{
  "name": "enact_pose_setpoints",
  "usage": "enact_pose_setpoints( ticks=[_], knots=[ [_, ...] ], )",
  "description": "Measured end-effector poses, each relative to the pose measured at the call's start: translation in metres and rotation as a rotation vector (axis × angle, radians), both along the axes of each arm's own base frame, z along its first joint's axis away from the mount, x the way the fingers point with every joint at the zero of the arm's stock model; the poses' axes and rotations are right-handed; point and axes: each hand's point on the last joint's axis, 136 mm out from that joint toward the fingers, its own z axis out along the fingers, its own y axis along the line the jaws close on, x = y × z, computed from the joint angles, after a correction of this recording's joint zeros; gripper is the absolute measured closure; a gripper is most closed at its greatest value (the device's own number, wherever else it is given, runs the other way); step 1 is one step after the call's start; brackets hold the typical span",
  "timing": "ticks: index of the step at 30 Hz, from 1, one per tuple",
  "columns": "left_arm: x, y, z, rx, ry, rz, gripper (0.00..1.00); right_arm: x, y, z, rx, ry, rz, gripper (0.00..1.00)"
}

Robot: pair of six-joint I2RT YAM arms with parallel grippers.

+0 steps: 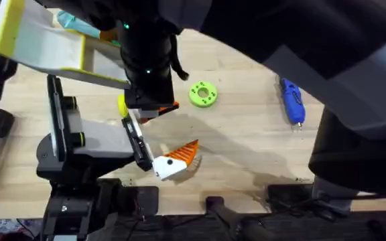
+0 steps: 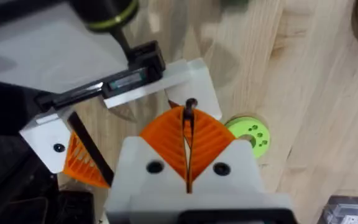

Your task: Pick up the gripper from the table and insert it into the empty holder that is missing its gripper. Then pick up a screw, insert it into the mounting hole, and use the screwdriver to tighten it. Finally, clean up the table by picking up the vegetable and placing it into the bucket.

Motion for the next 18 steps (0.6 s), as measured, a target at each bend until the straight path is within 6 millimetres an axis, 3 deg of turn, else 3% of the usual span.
enact_pose_setpoints(
  ticks=[18],
  knots=[
    [0.0,0.0,-0.001,-0.008,0.026,0.002,0.014,0.002,0.006,-0.01,-0.012,0.003,0.003,0.989]
  ],
)
